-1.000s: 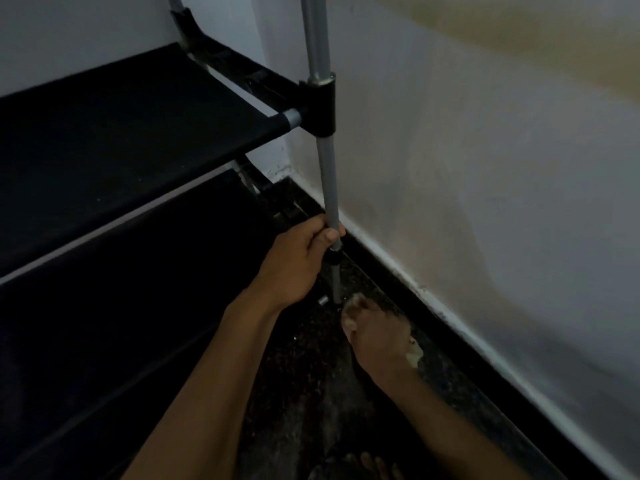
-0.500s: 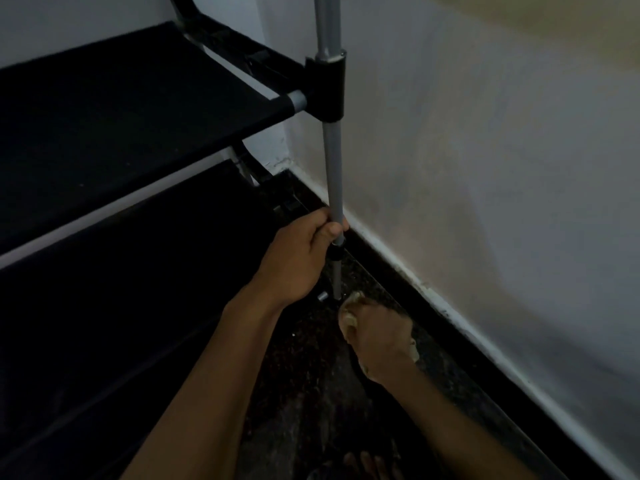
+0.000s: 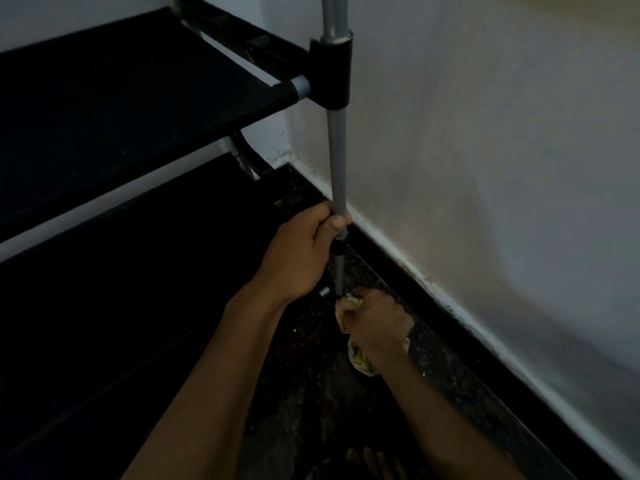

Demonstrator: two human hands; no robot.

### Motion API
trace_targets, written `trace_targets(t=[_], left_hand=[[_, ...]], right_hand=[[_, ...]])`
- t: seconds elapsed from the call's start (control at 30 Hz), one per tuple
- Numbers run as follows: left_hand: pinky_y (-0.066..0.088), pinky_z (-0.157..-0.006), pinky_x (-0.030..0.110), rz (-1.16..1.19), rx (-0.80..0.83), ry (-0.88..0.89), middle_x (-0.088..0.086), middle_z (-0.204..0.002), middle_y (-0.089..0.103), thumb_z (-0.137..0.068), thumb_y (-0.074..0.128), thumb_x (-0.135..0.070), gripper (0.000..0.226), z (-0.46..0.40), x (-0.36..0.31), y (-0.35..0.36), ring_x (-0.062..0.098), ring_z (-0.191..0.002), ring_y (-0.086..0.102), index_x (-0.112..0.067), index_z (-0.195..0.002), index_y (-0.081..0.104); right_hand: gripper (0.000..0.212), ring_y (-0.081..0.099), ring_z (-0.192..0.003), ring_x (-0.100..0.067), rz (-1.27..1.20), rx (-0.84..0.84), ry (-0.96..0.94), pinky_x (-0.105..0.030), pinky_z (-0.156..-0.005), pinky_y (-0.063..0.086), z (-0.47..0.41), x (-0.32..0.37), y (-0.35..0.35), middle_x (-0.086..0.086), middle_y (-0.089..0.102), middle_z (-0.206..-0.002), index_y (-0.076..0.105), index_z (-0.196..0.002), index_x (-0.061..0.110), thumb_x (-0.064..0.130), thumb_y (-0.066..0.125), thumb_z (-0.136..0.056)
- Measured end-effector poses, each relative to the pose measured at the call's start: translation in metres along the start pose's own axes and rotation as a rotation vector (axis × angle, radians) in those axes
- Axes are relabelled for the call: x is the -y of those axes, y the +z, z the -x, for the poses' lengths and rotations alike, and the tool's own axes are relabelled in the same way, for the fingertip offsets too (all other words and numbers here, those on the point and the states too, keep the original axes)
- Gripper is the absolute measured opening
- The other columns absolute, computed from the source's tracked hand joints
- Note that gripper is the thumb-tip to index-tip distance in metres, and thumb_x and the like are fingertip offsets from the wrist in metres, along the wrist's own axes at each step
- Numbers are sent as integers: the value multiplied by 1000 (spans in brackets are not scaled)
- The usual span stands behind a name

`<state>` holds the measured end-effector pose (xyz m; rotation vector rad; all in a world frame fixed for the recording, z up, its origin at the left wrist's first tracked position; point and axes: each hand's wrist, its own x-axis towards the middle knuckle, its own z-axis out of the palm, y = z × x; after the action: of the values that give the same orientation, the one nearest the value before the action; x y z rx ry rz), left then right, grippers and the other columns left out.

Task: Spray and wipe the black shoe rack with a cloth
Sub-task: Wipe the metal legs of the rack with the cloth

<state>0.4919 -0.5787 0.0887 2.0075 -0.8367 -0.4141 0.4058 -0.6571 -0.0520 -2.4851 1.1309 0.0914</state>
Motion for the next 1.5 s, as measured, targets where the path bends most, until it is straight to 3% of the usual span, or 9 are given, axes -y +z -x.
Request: trace_targets(t=[0.13, 0.27, 0.53, 0.67, 0.73, 0.87, 1.07, 1.3, 1.5], left_hand=[[42, -75, 5, 9, 8, 7, -23, -88, 57, -99, 39, -29, 17, 2, 1, 1, -8, -85, 53, -33, -97, 55], [42, -74, 4, 10, 7, 3, -23, -87, 57, -99, 40, -28, 18, 2, -1, 1, -10, -83, 53, -37, -93, 54], [38, -67, -4, 22, -19, -13, -22, -87, 56, -99, 40, -27, 18, 3, -4, 1, -10, -83, 52, -33, -93, 55], [44, -76, 11, 14, -33, -2, -12, -94, 60, -99, 39, -29, 17, 4, -2, 3, 3, -90, 56, -29, -96, 56], [45, -79, 17, 13, -38, -4, -12, -95, 60, -99, 39, -29, 17, 3, -2, 3, 4, -92, 56, -29, -97, 56], [39, -71, 2, 1, -5, -21, -21, -89, 56, -99, 38, -30, 16, 3, -3, 1, -7, -85, 52, -31, -98, 55], [42, -75, 6, 22, -11, -19, -14, -94, 59, -100, 39, -29, 18, 3, -1, 2, -2, -87, 54, -27, -100, 57], [36, -67, -3, -5, -20, -15, -17, -91, 56, -100, 39, -29, 16, 1, 1, 2, -12, -79, 50, -28, -97, 54], [46, -83, 25, -5, -20, -35, -8, -97, 60, -100, 38, -29, 16, 2, -1, 4, 10, -94, 57, -29, -96, 54]], right_hand=[[33, 65, -93, -29, -96, -147, 145, -34, -73, 49, 4, -13, -3, -4, 62, -112, 58, -114, 20, 39, 51, -88], [39, 65, -76, -28, -84, -250, -303, -33, -58, 50, 20, -21, 8, -4, 62, -114, 60, -114, 18, 31, 61, -78], [31, 64, -96, -24, 68, -19, -12, -30, -71, 41, -1, -2, 0, -1, 59, -116, 58, -118, 25, 39, 46, -93], [30, 62, -104, -20, 216, 178, 0, -27, -71, 36, -24, 2, -18, 0, 63, -114, 61, -110, 23, 43, 56, -88], [26, 64, -97, -19, 231, 134, -80, -25, -67, 35, -23, 6, -18, 1, 66, -106, 63, -103, 25, 43, 60, -84], [18, 64, -87, -25, 118, 3, -173, -27, -63, 36, -4, 12, -3, -2, 61, -102, 60, -102, 26, 34, 58, -87], [24, 62, -97, -16, 300, 207, -113, -24, -62, 31, -22, 19, -7, 4, 63, -106, 60, -105, 25, 38, 60, -85], [22, 63, -93, -20, 259, 61, -212, -28, -67, 34, -6, 13, 0, 0, 63, -104, 60, -103, 24, 39, 47, -94], [13, 65, -79, -22, 195, -80, -260, -24, -57, 31, -6, 10, -3, -1, 64, -95, 58, -91, 24, 34, 49, -91]])
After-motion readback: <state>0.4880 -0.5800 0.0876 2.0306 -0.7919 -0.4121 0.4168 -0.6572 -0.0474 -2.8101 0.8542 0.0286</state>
